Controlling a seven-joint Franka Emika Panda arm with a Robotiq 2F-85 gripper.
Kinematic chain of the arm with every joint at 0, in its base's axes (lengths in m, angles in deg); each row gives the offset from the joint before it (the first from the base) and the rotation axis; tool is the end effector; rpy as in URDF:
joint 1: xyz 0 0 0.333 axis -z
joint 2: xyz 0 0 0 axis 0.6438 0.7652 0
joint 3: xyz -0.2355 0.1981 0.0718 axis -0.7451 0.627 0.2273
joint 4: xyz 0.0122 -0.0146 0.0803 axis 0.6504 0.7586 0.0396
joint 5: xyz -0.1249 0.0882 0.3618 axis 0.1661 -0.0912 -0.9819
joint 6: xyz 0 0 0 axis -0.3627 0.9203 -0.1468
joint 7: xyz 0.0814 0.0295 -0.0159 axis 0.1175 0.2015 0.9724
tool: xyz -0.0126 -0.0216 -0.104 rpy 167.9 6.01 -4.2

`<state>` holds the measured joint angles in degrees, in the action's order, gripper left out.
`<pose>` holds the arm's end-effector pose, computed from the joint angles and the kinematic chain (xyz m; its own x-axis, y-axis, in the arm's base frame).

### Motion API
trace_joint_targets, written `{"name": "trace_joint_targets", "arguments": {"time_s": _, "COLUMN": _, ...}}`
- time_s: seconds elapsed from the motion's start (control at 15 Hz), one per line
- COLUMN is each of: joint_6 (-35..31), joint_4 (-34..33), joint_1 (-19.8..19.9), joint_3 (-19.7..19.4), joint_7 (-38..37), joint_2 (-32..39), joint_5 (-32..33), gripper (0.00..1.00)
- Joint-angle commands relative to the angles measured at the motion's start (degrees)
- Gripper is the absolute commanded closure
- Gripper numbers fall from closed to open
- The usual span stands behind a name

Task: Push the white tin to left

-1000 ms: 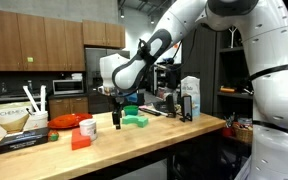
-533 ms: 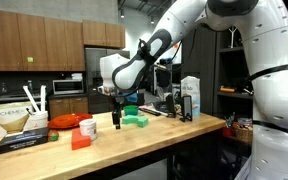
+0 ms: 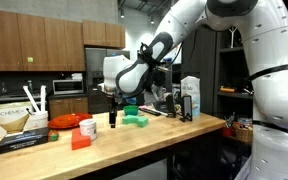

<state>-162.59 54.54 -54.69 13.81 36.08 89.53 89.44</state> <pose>0.5314 0.2624 0.3345 0.5191 0.8491 0.0976 0.7935 -0.5212 0.3141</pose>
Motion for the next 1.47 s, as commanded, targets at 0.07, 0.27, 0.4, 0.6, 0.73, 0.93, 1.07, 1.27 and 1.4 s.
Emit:
{"name": "trace_joint_targets", "arguments": {"time_s": 0.07, "joint_6": -4.38, "joint_4": 2.31, "joint_1": -0.53, "joint_3": -2.14, "joint_7": -3.31, "joint_2": -1.06, "joint_5": 6.07, "gripper": 0.00}}
{"name": "trace_joint_targets", "arguments": {"time_s": 0.27, "joint_6": -4.51, "joint_4": 2.73, "joint_1": -0.76, "joint_3": -2.74, "joint_7": -7.14, "joint_2": -0.99, "joint_5": 8.19, "gripper": 0.00}}
{"name": "trace_joint_targets", "arguments": {"time_s": 0.4, "joint_6": -3.45, "joint_4": 2.84, "joint_1": -1.00, "joint_3": -2.88, "joint_7": -10.05, "joint_2": -1.07, "joint_5": 8.94, "gripper": 0.00}}
{"name": "trace_joint_targets", "arguments": {"time_s": 0.6, "joint_6": -0.72, "joint_4": 2.55, "joint_1": -1.71, "joint_3": -2.94, "joint_7": -14.86, "joint_2": -1.13, "joint_5": 10.02, "gripper": 0.00}}
{"name": "trace_joint_targets", "arguments": {"time_s": 0.73, "joint_6": 1.46, "joint_4": 2.29, "joint_1": -2.15, "joint_3": -2.77, "joint_7": -18.02, "joint_2": -1.15, "joint_5": 10.13, "gripper": 0.00}}
{"name": "trace_joint_targets", "arguments": {"time_s": 0.93, "joint_6": 3.66, "joint_4": 2.12, "joint_1": -2.85, "joint_3": -2.56, "joint_7": -23.06, "joint_2": -1.14, "joint_5": 9.77, "gripper": 0.00}}
{"name": "trace_joint_targets", "arguments": {"time_s": 1.07, "joint_6": 4.37, "joint_4": 1.94, "joint_1": -3.42, "joint_3": -2.61, "joint_7": -26.87, "joint_2": -0.96, "joint_5": 10.02, "gripper": 0.00}}
{"name": "trace_joint_targets", "arguments": {"time_s": 1.27, "joint_6": 5.36, "joint_4": 1.72, "joint_1": -4.13, "joint_3": -2.56, "joint_7": -31.66, "joint_2": -0.79, "joint_5": 10.01, "gripper": 0.00}}
{"name": "trace_joint_targets", "arguments": {"time_s": 1.4, "joint_6": 6.22, "joint_4": 1.56, "joint_1": -4.57, "joint_3": -2.61, "joint_7": -34.36, "joint_2": -0.77, "joint_5": 10.18, "gripper": 0.00}}
